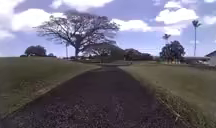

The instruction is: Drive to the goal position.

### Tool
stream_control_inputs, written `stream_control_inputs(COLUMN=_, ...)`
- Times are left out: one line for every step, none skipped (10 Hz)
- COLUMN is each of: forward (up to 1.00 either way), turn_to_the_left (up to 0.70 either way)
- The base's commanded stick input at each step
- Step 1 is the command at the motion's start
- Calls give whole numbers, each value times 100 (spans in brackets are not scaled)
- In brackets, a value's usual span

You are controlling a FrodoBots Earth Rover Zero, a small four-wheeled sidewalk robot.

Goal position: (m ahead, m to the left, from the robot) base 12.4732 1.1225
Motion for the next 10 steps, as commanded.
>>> stream_control_inputs(forward=30, turn_to_the_left=0)
stream_control_inputs(forward=30, turn_to_the_left=0)
stream_control_inputs(forward=30, turn_to_the_left=0)
stream_control_inputs(forward=30, turn_to_the_left=0)
stream_control_inputs(forward=30, turn_to_the_left=0)
stream_control_inputs(forward=30, turn_to_the_left=0)
stream_control_inputs(forward=30, turn_to_the_left=0)
stream_control_inputs(forward=30, turn_to_the_left=0)
stream_control_inputs(forward=30, turn_to_the_left=0)
stream_control_inputs(forward=30, turn_to_the_left=0)
